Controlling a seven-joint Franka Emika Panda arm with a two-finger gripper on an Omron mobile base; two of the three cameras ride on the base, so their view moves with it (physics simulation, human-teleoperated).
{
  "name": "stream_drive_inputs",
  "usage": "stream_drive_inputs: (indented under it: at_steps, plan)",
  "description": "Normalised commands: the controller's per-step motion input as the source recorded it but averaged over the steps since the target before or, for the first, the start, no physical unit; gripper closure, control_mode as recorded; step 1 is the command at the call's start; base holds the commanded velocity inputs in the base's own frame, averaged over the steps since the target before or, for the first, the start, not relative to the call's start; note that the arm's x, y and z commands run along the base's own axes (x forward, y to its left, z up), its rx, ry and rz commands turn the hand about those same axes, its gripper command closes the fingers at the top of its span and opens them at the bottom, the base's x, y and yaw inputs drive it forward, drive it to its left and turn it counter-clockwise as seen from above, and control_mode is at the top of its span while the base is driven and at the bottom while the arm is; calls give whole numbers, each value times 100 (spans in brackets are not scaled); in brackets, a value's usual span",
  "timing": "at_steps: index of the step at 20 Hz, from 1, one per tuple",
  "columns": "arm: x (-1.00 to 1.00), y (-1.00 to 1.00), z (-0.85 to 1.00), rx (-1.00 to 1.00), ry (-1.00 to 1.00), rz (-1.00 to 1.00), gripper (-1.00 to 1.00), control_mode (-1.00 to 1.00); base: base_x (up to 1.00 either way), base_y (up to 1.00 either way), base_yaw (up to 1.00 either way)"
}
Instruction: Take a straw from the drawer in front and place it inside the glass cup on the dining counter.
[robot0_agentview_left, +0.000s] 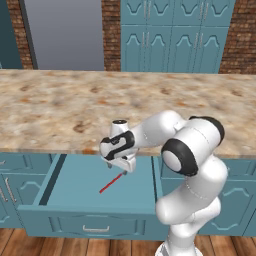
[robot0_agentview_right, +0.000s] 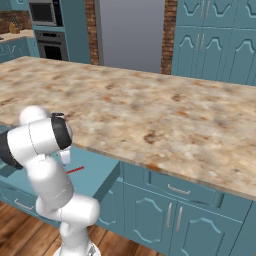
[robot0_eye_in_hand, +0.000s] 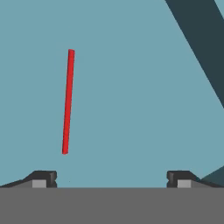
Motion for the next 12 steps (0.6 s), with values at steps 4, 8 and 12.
stream_drive_inputs:
  at_steps: [4,8,12]
  plan:
    - [21,0,-39,-3,0,5,-100,-100,0,0,0]
    - [19,1,-34,-4,0,4,-100,-100,0,0,0]
    - [10,1,-29,-3,0,1,-100,-100,0,0,0]
